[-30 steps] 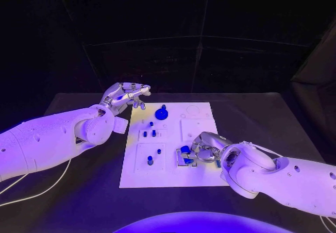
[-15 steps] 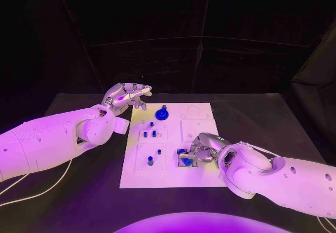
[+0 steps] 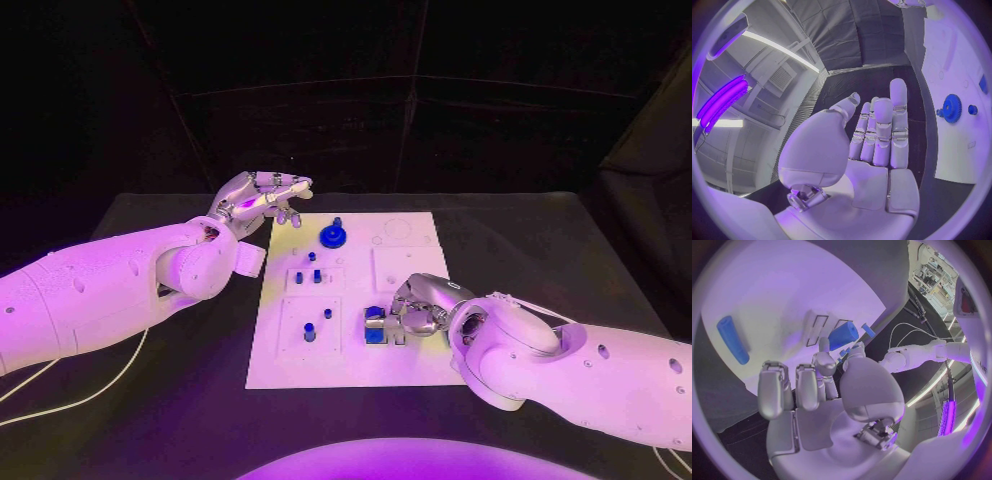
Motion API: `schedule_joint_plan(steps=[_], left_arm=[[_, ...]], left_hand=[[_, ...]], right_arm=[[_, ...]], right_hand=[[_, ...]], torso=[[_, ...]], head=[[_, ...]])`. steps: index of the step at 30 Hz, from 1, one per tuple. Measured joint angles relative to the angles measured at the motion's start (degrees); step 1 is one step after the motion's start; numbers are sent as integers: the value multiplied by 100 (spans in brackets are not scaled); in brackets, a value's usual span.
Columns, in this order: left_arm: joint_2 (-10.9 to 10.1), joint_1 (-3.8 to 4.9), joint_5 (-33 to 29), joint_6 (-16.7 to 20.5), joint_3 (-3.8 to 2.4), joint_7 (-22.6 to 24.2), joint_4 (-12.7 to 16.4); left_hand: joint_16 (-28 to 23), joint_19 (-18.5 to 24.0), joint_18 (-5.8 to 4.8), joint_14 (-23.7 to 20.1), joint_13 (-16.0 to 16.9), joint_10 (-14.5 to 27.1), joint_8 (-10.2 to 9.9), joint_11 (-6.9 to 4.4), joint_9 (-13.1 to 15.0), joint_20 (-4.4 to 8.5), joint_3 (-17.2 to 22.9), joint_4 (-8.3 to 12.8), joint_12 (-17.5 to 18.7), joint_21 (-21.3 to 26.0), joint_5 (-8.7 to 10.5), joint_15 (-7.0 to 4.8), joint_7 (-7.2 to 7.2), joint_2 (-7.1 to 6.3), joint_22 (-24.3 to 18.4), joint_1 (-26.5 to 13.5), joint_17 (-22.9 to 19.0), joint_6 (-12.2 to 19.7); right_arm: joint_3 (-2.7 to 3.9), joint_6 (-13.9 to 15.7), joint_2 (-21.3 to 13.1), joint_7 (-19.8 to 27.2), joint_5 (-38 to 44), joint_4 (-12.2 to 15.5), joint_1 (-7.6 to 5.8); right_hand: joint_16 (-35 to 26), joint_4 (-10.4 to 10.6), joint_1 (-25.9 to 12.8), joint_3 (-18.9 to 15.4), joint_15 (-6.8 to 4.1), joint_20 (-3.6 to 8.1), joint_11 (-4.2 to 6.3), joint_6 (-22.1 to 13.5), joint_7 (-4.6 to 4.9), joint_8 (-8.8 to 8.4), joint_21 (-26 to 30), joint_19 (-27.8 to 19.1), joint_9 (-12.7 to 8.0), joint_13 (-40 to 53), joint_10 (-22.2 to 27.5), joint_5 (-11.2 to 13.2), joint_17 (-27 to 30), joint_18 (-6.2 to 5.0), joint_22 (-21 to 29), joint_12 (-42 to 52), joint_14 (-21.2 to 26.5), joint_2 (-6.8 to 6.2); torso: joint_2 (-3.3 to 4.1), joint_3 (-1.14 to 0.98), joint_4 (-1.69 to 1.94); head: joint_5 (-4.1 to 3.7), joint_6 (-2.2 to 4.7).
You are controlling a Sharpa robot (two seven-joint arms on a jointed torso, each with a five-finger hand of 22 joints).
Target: Assemble the parts on the task board
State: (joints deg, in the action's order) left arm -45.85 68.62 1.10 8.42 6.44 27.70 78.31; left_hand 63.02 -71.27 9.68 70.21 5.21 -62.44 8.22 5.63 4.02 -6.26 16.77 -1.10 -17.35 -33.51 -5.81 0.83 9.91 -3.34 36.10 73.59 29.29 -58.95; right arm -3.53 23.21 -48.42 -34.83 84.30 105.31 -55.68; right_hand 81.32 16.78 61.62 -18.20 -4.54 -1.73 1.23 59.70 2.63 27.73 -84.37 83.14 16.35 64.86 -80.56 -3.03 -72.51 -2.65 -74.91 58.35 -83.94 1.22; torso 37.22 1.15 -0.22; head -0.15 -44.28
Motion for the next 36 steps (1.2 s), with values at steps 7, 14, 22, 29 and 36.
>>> schedule_joint_plan(steps=[7, 14, 22, 29, 36], left_arm=[[-1, 0, 0, -1, 0, -2, -3], [6, 0, 0, -3, 0, -6, -10], [9, -1, 0, -7, 1, -10, -17], [9, -1, 0, -8, 1, -12, -19], [6, -1, 0, -9, 1, -13, -20]], left_hand=[[0, 0, 0, 0, 5, 0, 0, 0, 0, 0, 0, 0, 0, 0, 0, 0, 0, 0, 0, 0, 0, 0], [0, 0, 0, 0, 4, 0, 0, 0, 0, 0, 0, 0, 0, 0, 0, 0, 0, 0, 1, 0, 0, 0], [0, 0, 0, 0, 4, 0, 0, 0, 0, 0, 0, 0, 0, 0, 0, 0, 0, 0, -5, 0, -8, 0], [0, 0, 0, 1, 4, 0, 0, 0, 0, 0, 0, 0, 0, 0, 0, 1, 0, 0, -5, 0, -8, 0], [0, 0, 0, 1, 3, 0, 0, 0, 0, 0, 0, 0, 0, 0, 0, 1, 0, 0, -5, 0, -8, 0]], right_arm=[[0, -15, -12, 107, -30, 71, 0], [0, -60, -12, 197, -102, 103, 1], [0, -123, -28, 227, -122, 42, 1], [4, -157, -22, 223, -83, 5, -2], [6, -154, -24, 238, -56, 2, -4]], right_hand=[[55, -17, 38, 109, 0, 22, 40, 0, 0, 67, 0, 22, 35, 123, -40, 0, -183, 0, 0, 112, 0, 140], [87, -103, 258, 194, -22, 21, 53, 21, -21, 105, 0, 22, 69, 164, -53, -250, -238, 0, 0, 126, -19, 289], [115, -644, 1338, 474, -40, 42, 72, 22, -21, 104, -17, 42, 105, 199, -72, -516, -244, 0, 0, 126, 0, 360], [115, -782, 1560, 554, -40, 41, 92, 4, -39, 133, -23, 42, 113, 221, -93, -463, -243, 0, 0, 125, 0, 394], [115, -782, 1590, 554, -40, 41, 92, 3, -39, 133, -23, 41, 113, 230, -92, -461, -242, 0, 0, 125, 0, 424]], torso=[[1, -3, 0], [-1, -2, -1], [-5, 2, 4], [-3, 3, 5], [1, 3, 5]], head=[[14, -7], [-4, -10], [-13, -1], [1, -3], [1, -14]])
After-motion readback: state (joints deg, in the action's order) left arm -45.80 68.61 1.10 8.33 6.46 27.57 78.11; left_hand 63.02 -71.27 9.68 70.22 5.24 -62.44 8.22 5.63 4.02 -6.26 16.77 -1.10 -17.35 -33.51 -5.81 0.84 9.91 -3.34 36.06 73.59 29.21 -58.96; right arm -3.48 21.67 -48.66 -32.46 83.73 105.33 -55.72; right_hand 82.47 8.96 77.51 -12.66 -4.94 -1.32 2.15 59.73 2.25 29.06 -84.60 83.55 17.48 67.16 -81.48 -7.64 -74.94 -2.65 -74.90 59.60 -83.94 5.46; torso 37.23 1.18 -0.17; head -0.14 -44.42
